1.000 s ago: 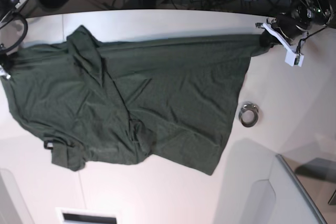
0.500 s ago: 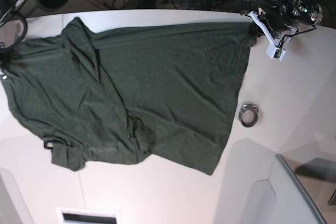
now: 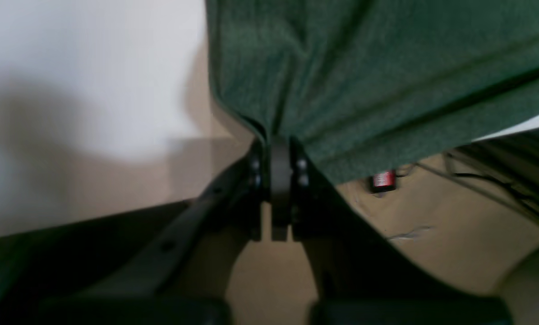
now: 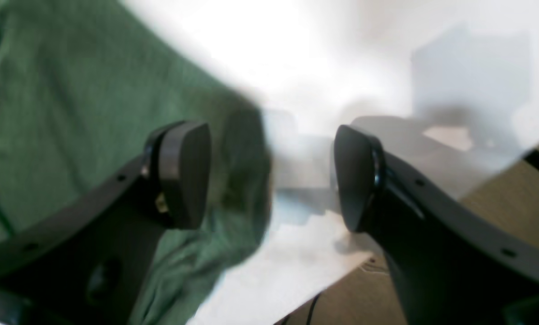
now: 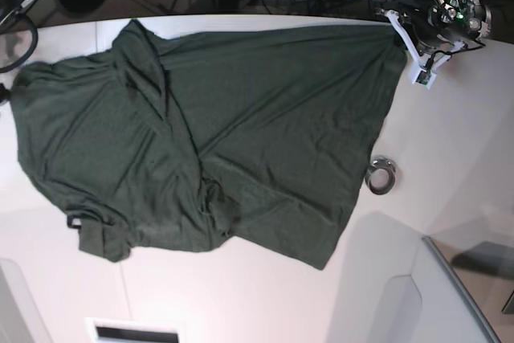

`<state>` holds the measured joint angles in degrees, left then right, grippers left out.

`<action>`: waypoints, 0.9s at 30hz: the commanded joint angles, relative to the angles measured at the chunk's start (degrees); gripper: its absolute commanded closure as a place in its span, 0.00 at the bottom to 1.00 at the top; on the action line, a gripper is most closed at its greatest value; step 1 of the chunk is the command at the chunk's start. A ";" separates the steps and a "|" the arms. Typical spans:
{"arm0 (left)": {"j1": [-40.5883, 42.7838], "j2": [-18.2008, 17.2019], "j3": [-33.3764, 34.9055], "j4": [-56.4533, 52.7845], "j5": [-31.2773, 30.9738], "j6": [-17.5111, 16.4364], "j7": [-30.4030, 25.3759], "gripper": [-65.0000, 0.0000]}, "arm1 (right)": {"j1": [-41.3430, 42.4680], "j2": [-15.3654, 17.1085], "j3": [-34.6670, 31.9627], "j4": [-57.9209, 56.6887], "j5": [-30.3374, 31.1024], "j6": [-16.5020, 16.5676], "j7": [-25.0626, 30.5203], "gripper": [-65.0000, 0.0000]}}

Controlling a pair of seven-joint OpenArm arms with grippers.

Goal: Layout the t-shirt on the table in an organized manner, then fold the t-shirt properly
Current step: 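Grasp the shirt collar area with the right gripper and lift it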

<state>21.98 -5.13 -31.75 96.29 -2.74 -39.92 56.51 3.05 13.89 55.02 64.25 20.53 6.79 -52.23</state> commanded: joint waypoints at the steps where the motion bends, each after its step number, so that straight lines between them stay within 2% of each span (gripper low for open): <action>1: -0.04 -0.63 -0.21 1.95 0.50 -0.08 -0.47 0.78 | 0.16 0.75 0.05 2.34 0.70 -1.20 0.84 0.38; 3: -0.04 -0.63 -0.21 3.53 1.03 -0.08 -0.29 0.63 | -0.46 0.13 0.05 6.39 0.70 -3.58 1.11 0.38; 5: -0.04 -0.63 -0.21 4.59 0.94 -0.08 -0.20 0.56 | -0.90 -1.45 -0.04 9.91 0.70 -4.11 1.11 0.37; 8: -0.04 -0.63 -0.21 5.38 0.94 -0.08 -0.20 0.56 | -1.77 -3.30 -1.97 16.32 0.70 -3.93 0.75 0.37; 12: -0.04 -0.63 -0.21 5.64 0.94 -0.08 -0.12 0.56 | -3.88 -3.56 -12.61 20.63 1.05 -3.75 1.28 0.37; 14: -0.04 -0.63 -0.56 5.73 0.94 -0.08 -0.12 0.56 | -4.32 -3.74 -17.44 22.65 1.14 -2.00 1.28 0.38; 18: 0.84 -0.63 -3.02 9.78 0.85 -0.08 -0.12 0.56 | -4.68 -3.56 -27.55 26.87 1.05 6.97 1.28 0.38; 19: 0.84 -0.63 -4.08 10.74 0.77 -0.08 -0.12 0.56 | -4.32 -3.38 -30.01 27.31 0.96 8.38 1.28 0.38; 23: -0.13 -0.63 -7.24 12.76 0.41 -0.08 -0.12 0.56 | -1.25 -2.15 -42.23 27.05 0.52 8.73 0.40 0.38; 25: -0.22 -0.63 -7.42 12.94 0.41 -0.08 -0.12 0.56 | -0.90 -1.27 -48.30 27.05 -0.27 8.73 -2.85 0.38; 27: 0.13 -0.63 -7.33 12.94 0.41 -0.08 -0.12 0.56 | -1.42 -1.54 -50.67 27.58 -0.53 8.64 -7.16 0.38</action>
<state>21.87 -5.13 -38.81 108.29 -2.42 -39.92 56.62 1.15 11.42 3.88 90.70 20.16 15.55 -60.31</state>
